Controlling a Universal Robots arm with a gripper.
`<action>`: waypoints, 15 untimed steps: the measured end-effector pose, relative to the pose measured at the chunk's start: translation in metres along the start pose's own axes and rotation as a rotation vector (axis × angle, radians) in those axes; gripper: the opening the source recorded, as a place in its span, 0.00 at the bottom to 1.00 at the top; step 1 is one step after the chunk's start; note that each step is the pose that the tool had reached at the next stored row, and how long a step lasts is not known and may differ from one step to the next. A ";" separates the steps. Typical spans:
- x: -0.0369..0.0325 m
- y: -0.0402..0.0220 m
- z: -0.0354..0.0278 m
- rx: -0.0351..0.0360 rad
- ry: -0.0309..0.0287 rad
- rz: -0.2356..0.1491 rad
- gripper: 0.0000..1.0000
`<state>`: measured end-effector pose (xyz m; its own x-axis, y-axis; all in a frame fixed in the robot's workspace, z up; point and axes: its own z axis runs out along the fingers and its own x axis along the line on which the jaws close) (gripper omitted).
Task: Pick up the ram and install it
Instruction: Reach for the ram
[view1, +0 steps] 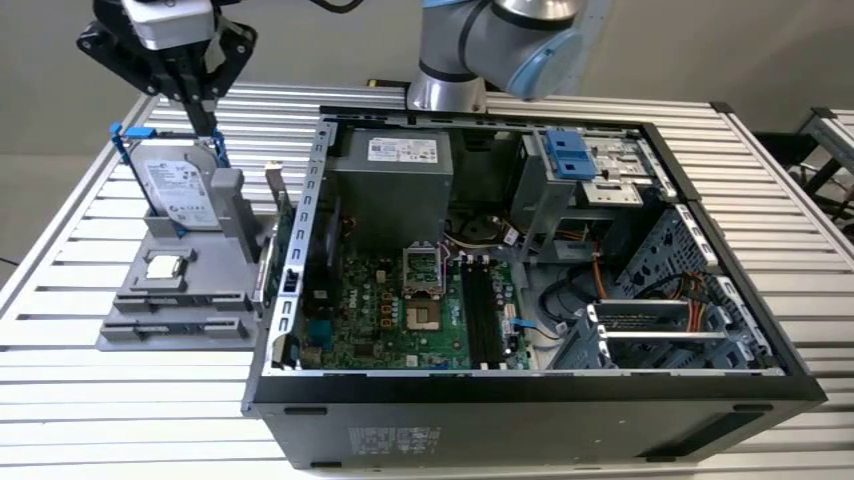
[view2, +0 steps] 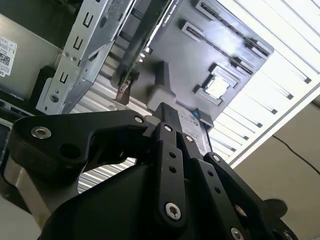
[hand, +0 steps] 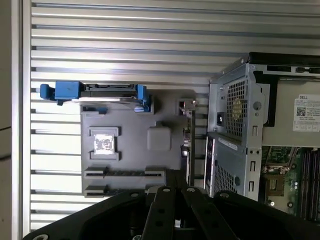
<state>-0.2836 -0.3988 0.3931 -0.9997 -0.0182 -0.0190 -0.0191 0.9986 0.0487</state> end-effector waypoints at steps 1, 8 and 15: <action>0.0024 0.0000 0.0000 0.0000 0.0000 0.000 0.00; 0.0205 0.0004 -0.0003 -0.0001 0.0001 -0.003 0.00; 0.0387 0.0007 -0.0007 -0.0001 0.0003 -0.006 0.00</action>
<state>-0.3223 -0.3988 0.3930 -0.9995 -0.0240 -0.0190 -0.0249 0.9985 0.0487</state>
